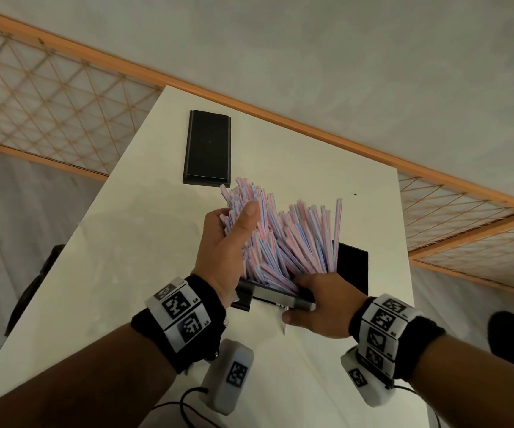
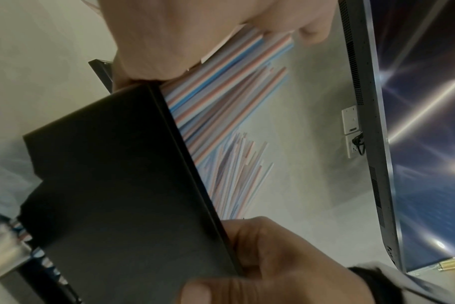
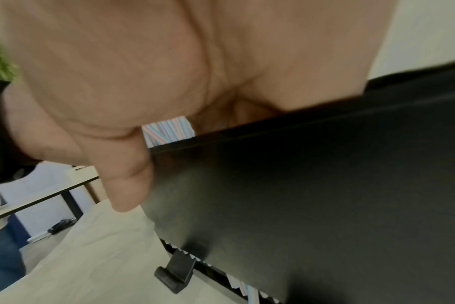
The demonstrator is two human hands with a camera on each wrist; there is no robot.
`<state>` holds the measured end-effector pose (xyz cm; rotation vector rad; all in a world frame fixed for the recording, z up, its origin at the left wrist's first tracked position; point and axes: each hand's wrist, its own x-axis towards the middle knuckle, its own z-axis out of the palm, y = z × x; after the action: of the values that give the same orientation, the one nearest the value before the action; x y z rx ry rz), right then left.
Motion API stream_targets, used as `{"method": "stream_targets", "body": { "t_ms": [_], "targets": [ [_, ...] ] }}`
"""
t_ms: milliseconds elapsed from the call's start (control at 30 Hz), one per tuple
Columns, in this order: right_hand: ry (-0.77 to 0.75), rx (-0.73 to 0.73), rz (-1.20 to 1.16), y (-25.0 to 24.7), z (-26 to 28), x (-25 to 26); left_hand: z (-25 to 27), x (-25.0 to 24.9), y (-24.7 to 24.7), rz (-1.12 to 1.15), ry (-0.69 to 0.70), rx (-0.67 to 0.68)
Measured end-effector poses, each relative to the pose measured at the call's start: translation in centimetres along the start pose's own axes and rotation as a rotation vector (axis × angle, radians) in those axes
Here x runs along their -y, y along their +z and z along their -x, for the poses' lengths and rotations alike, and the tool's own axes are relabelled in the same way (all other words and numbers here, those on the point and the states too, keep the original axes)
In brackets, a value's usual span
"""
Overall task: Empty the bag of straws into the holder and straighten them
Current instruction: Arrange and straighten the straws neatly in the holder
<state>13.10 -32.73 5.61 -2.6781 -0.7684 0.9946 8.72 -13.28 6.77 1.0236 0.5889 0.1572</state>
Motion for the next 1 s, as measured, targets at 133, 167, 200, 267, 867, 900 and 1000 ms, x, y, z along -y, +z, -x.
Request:
{"method": "stream_targets", "body": {
  "t_ms": [133,167,200,267,867,900,1000],
  "targets": [
    [0.103,0.121,0.014,-0.4,-1.3,0.2,-0.2,0.3,0.0,0.013,0.024,0.032],
    [0.121,0.146,0.026,-0.5,-1.7,0.4,-0.2,0.3,0.0,0.017,0.033,0.039],
    [0.129,0.16,0.029,-0.6,-2.0,0.7,-0.2,0.3,0.1,0.025,0.038,0.042],
    [0.123,0.197,0.022,-0.8,-2.4,1.4,-0.2,0.4,0.1,0.038,0.044,0.042],
    [0.203,0.233,0.136,-1.0,-3.2,2.4,-0.8,0.7,-0.3,0.006,0.052,0.024],
    [0.196,0.205,0.147,-1.0,-3.2,2.3,-0.9,0.8,-0.3,0.009,0.043,0.024],
    [0.167,0.165,0.152,-0.7,-3.3,2.1,-0.9,0.8,-0.3,0.002,0.019,0.013]
  ]
}}
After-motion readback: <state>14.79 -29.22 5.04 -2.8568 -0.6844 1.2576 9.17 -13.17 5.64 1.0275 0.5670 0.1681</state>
